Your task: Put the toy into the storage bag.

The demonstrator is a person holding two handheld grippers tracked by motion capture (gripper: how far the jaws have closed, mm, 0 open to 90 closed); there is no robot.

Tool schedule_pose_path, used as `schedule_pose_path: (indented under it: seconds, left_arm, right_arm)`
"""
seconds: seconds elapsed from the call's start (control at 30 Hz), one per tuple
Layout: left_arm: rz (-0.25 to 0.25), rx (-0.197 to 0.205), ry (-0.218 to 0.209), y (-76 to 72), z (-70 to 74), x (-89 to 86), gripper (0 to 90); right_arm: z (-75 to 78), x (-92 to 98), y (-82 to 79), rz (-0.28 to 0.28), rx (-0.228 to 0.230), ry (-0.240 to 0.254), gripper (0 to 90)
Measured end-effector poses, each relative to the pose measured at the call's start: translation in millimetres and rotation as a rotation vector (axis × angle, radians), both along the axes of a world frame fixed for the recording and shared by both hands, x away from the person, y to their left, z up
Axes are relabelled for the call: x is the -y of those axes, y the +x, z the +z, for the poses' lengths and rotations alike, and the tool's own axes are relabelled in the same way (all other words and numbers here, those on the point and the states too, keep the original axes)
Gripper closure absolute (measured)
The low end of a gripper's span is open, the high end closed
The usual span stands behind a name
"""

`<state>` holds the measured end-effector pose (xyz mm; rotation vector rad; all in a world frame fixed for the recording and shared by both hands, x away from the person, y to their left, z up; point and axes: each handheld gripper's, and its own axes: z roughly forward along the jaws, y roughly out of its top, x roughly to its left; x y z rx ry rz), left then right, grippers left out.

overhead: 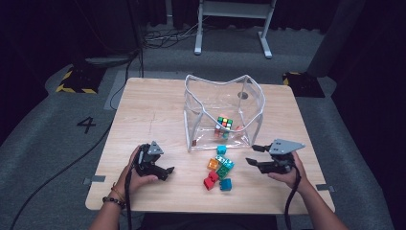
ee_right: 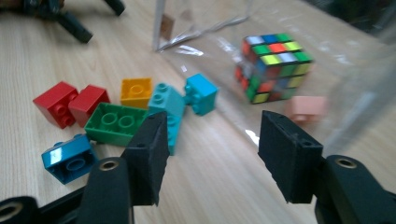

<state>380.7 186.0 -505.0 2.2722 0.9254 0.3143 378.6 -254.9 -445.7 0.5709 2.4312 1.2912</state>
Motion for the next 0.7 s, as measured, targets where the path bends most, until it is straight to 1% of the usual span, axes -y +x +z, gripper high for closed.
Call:
schedule_pose_path:
  seconds: [0.07,0.1,0.13,0.17,0.27,0.3,0.33,0.4,0.43,0.5,0.57,0.63,0.7]
  left_arm:
    - [0.004,-0.002,-0.001,-0.3,0.0,0.0,0.4]
    - [0.006,-0.003,-0.004,-0.5,-0.1,0.3,0.4]
    - [0.004,-0.002,-0.001,-0.4,0.0,0.1,0.4]
    - [0.005,-0.003,-0.001,-0.4,0.0,0.1,0.4]
    - [0.004,-0.002,-0.002,-0.4,-0.1,0.1,0.4]
    - [0.004,-0.002,-0.002,-0.4,-0.1,0.1,0.4]
    - [0.005,-0.003,-0.002,-0.4,0.0,0.1,0.4]
    - [0.003,-0.001,0.000,-0.3,0.0,0.0,0.4]
    - [0.004,-0.002,-0.002,-0.4,-0.1,0.1,0.4]
    - [0.005,-0.003,-0.001,-0.4,0.0,0.1,0.4]
    - [0.004,-0.002,-0.001,-0.4,0.0,0.1,0.4]
    - [0.004,-0.002,-0.001,-0.3,0.0,0.0,0.4]
    - [0.003,-0.001,-0.001,-0.3,0.0,0.0,0.4]
  right_arm:
    - [-10.3,-12.3,3.2,0.023,-0.027,-0.003,48.4]
    - [-13.0,-15.6,4.7,0.029,-0.031,-0.009,49.2]
    - [-18.6,-22.3,8.5,0.032,-0.048,-0.014,50.6]
    - [-21.3,-25.5,10.7,0.035,-0.060,-0.016,51.3]
    - [-31.5,-34.6,19.4,0.034,-0.075,-0.027,52.9]
    - [-35.2,-37.7,22.2,0.033,-0.092,-0.030,52.9]
    - [-37.9,-39.6,24.3,0.032,-0.093,-0.032,53.3]
    - [-41.9,-42.8,26.9,0.028,-0.104,-0.024,54.6]
    - [-42.4,-42.9,27.7,0.027,-0.111,-0.015,55.6]
    - [-43.7,-42.6,29.9,0.020,-0.106,0.001,63.1]
    - [-43.6,-42.8,30.2,0.022,-0.112,0.010,61.8]
    - [-41.4,-44.1,28.9,0.042,-0.115,0.033,60.0]
    - [-39.6,-47.7,26.8,0.039,-0.097,0.013,59.9]
